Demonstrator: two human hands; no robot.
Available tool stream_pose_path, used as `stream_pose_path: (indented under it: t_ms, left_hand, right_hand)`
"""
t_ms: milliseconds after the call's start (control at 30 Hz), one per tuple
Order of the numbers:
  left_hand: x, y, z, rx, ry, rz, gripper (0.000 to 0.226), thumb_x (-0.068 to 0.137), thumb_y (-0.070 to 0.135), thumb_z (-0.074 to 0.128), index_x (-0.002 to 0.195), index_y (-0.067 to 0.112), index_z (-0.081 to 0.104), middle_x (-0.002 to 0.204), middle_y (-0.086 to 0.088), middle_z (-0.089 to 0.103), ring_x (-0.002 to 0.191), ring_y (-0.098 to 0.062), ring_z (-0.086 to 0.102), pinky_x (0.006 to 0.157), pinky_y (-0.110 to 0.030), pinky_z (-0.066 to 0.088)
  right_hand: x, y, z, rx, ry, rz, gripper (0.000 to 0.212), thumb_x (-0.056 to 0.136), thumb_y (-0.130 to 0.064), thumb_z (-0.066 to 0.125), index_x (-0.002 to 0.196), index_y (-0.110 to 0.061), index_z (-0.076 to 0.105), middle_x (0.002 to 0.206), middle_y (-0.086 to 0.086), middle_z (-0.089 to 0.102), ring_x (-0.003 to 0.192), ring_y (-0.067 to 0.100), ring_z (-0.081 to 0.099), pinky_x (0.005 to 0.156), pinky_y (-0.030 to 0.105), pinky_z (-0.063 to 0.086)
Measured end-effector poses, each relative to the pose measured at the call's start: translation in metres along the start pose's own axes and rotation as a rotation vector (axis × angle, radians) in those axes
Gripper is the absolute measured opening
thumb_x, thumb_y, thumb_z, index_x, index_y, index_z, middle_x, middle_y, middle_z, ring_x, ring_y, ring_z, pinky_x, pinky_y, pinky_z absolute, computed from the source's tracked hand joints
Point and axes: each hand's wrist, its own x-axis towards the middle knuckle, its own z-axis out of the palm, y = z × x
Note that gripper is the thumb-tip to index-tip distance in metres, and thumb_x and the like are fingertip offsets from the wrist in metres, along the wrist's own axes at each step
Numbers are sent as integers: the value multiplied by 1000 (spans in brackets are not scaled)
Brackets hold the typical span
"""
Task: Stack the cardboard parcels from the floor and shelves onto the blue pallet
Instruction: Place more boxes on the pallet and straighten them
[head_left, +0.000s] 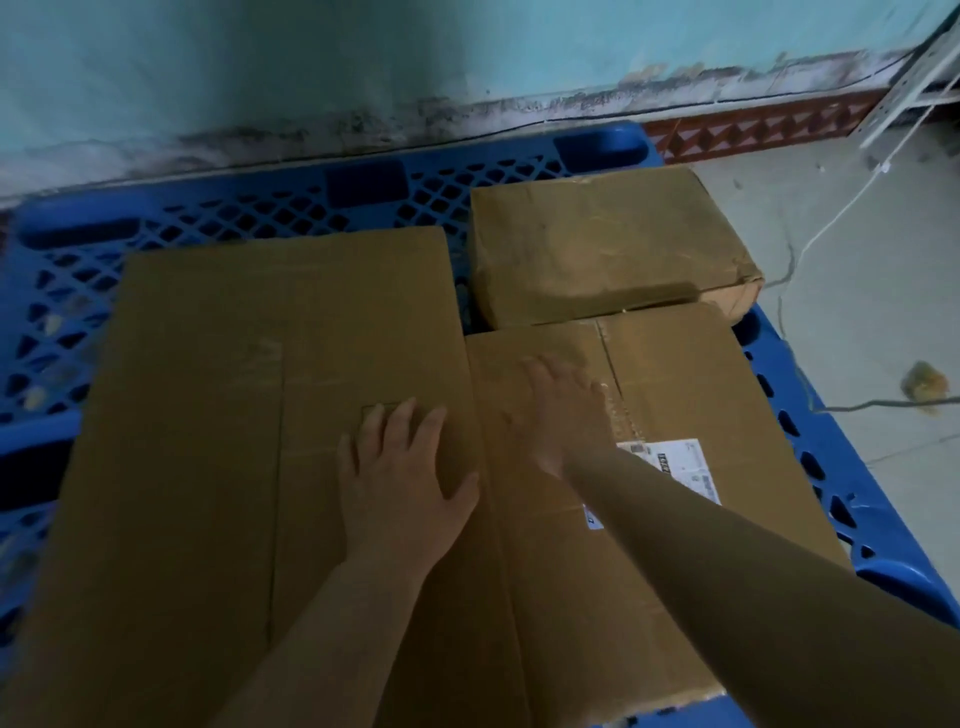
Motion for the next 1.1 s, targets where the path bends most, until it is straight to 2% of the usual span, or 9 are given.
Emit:
stream_pose_path:
  t_ms: [133,233,267,367,433,567,700,967,1100]
  left_hand:
    - [9,-12,11,68,10,26,79,80,74,19,144,40,-12,157,9,-11,145,-20,-13,114,-49,-12]
    - [10,-18,21,50,19,36,79,75,75,9,142,42,-18,156,10,-15,142,-16,-22,109,-46,-21]
    - [11,-19,24,49,42,41,78,76,75,11,143,42,-13,157,9,-9,143,-16,-17,109,-46,-19]
    - [12,-19,27,46,41,41,74,76,74,27,140,36,34,146,3,42,137,-22,31,106,-50,13]
    - [13,-21,31,44,66,70,74,74,75,33,134,34,44,137,3,53,129,-23,34,102,-51,20]
    - [14,-22,35,45,117,82,75,72,74,35,134,33,45,137,3,53,128,-22,33,102,-52,20]
    - [14,-22,37,21,124,74,75,70,73,37,133,34,45,138,2,52,129,-23,33,103,-52,20]
    - [13,-23,35,14,97,76,75,69,72,38,133,34,46,138,2,51,128,-24,34,104,-53,20]
    - [12,-23,34,19,94,78,75,68,72,40,133,34,45,137,2,51,128,-24,35,104,-53,20]
  right_hand:
    - [41,-22,1,-88,0,-9,52,97,-32,40,145,-19,29,153,3,28,141,24,23,115,47,20]
    - [69,-26,1,-123,-29,58,51,95,-33,38,144,-17,31,150,5,33,140,24,26,116,50,16]
    - [78,-26,2,-127,-31,87,52,95,-35,37,143,-16,32,149,6,34,139,25,28,115,49,14]
    - [101,-26,2,-119,-25,201,58,94,-44,38,143,-13,32,148,9,35,136,28,32,112,47,19]
    - [112,-27,0,-122,-16,283,63,91,-48,41,142,-12,35,146,11,36,135,30,31,110,46,23]
    - [123,-33,-1,-98,-36,328,65,87,-47,52,137,-7,41,143,13,38,134,31,32,107,45,29]
    - [131,-39,0,-15,-86,375,51,87,-37,54,125,-4,51,128,15,50,122,32,44,102,44,38]
    - [137,-38,-2,53,-113,404,40,89,-30,50,119,-4,56,123,16,56,118,33,47,99,42,41]
    - [136,-35,-1,16,-116,355,45,88,-32,53,125,-7,50,127,14,51,123,33,39,95,41,38]
